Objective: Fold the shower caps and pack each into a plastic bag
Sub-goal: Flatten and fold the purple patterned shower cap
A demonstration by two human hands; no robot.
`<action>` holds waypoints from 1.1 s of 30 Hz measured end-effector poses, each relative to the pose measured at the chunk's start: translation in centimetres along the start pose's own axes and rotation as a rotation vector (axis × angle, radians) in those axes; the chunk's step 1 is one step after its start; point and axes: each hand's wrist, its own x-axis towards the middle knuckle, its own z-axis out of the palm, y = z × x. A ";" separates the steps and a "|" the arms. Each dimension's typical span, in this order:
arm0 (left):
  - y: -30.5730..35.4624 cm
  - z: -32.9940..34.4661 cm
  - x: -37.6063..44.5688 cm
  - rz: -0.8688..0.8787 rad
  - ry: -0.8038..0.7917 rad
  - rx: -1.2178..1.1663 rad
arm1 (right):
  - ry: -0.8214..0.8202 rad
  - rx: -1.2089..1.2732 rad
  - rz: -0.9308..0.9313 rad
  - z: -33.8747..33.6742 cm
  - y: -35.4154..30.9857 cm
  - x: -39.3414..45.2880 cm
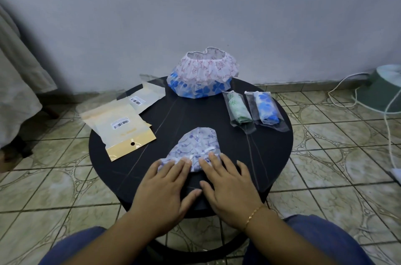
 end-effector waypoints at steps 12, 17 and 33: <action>0.6 0.4 -0.4 -0.047 0.107 0.034 | 0.029 -0.057 0.115 0.1 -1.3 -0.8; -0.7 -0.6 1.3 0.080 0.182 0.004 | -0.031 -0.034 0.117 -0.2 -1.3 -0.7; -4.7 -4.8 9.8 0.152 -0.428 -0.449 | -0.102 0.515 0.134 -2.4 2.3 3.6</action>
